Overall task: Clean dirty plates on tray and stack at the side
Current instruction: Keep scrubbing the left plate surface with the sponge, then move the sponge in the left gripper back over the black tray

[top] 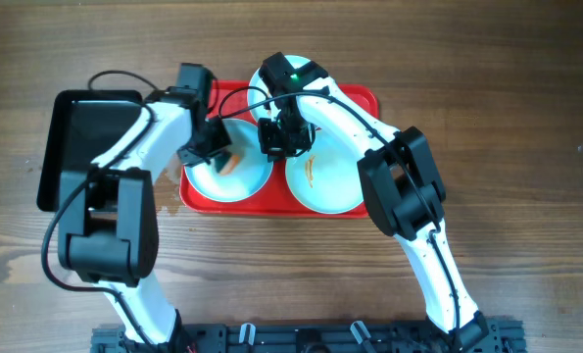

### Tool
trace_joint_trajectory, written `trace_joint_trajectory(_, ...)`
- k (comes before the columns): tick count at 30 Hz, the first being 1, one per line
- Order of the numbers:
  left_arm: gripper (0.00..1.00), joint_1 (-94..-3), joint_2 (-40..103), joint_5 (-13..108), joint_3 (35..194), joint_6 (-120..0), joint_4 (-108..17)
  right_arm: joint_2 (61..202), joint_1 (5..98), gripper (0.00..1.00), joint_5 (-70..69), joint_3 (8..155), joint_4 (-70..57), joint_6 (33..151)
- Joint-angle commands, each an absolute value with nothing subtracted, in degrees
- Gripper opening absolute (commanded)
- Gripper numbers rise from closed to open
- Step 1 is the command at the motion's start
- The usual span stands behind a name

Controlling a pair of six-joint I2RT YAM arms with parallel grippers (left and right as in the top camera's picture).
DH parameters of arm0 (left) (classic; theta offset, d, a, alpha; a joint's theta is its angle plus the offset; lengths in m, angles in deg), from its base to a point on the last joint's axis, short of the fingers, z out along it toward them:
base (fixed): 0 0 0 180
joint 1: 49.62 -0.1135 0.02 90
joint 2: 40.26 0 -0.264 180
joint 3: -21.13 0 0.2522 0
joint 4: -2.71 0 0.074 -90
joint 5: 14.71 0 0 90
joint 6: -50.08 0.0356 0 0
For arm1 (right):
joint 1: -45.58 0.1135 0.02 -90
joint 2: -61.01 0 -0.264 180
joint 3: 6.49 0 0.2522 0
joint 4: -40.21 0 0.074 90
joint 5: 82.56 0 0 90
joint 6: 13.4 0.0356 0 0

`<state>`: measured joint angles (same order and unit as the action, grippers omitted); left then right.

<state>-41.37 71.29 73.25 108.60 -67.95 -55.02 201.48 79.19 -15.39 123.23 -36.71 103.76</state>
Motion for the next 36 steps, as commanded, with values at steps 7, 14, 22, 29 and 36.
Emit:
trace_joint_trajectory(7, 0.04, -49.6, 70.1, 63.5, 107.8, -61.8, -64.6, 202.3, 79.1, 0.04, -11.8, 122.2, -36.8, 103.8)
trace_joint_trajectory(14, 0.04, -39.9, 65.8, 52.0, 107.8, -63.1, -60.7, 202.3, 79.1, 0.04, -11.8, 122.2, -36.6, 104.2)
trace_joint_trajectory(22, 0.04, -38.4, 65.9, 57.4, 105.0, -66.1, -55.7, 202.3, 79.1, 0.04, -11.8, 122.2, -36.6, 104.2)
trace_joint_trajectory(29, 0.04, -38.4, 65.9, 74.5, 101.5, -65.6, -54.0, 202.3, 79.1, 0.04, -11.8, 122.2, -36.6, 104.2)
trace_joint_trajectory(36, 0.04, -40.6, 65.2, 91.7, 101.8, -65.9, -60.0, 202.3, 79.1, 0.04, -11.8, 122.2, -36.9, 104.0)
